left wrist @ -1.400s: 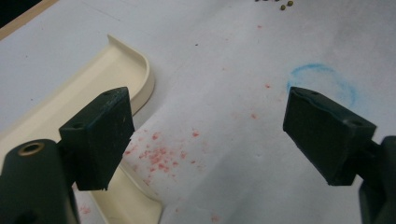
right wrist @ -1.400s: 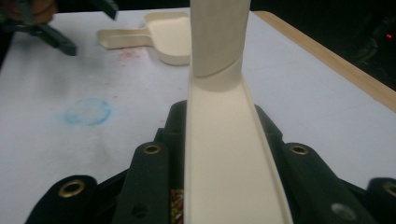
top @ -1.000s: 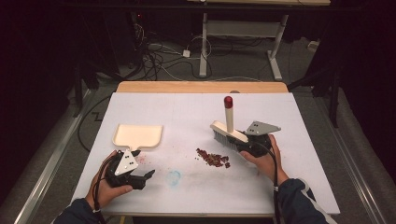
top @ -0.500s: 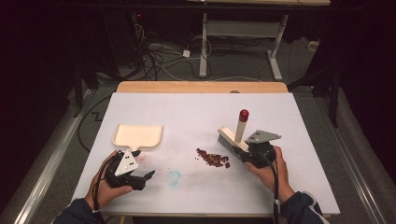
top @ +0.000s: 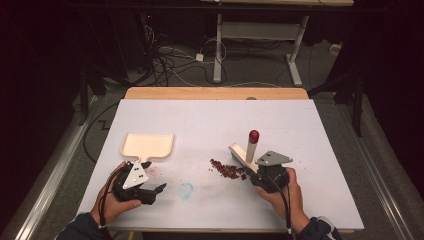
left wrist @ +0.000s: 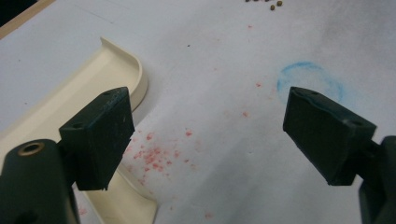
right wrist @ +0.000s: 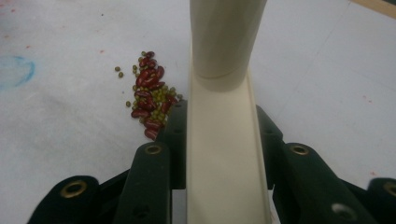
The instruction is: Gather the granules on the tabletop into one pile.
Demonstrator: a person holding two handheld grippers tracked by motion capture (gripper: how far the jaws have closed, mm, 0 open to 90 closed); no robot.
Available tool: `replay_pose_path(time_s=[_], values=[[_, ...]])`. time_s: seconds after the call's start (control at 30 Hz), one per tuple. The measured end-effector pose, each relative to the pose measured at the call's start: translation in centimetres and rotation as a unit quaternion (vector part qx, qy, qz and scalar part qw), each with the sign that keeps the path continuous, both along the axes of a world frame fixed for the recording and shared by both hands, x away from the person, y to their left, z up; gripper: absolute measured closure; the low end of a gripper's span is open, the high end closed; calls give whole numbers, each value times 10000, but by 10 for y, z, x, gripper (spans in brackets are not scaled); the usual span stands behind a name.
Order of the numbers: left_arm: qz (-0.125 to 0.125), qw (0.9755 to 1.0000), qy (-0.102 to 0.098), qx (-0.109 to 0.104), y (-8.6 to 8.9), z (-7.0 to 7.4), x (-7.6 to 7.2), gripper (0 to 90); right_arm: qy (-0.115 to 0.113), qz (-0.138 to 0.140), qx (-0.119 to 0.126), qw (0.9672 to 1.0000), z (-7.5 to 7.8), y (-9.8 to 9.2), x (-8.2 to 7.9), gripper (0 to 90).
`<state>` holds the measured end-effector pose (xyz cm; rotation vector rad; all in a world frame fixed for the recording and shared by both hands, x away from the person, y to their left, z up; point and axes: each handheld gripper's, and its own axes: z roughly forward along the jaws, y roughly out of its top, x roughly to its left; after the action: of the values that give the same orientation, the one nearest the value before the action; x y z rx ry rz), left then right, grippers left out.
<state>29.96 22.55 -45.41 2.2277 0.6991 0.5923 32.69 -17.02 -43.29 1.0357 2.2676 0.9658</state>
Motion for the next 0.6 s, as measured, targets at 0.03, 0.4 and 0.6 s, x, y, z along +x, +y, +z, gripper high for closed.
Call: replay_pose_path(time_s=[0.03, 0.4, 0.6], values=[[3, 10000, 5, -5, 0, 0, 0, 154, -19, -40, 35, 10000, -1, 2, 0, 678], [-7, 10000, 64, -9, -2, 0, 0, 154, -358, -555, 438, 9969, -12, 22, -5, 679], [-15, 10000, 0, -16, -2, 1, 0, 155, -664, -752, 520, 9936, -19, 33, -8, 679]])
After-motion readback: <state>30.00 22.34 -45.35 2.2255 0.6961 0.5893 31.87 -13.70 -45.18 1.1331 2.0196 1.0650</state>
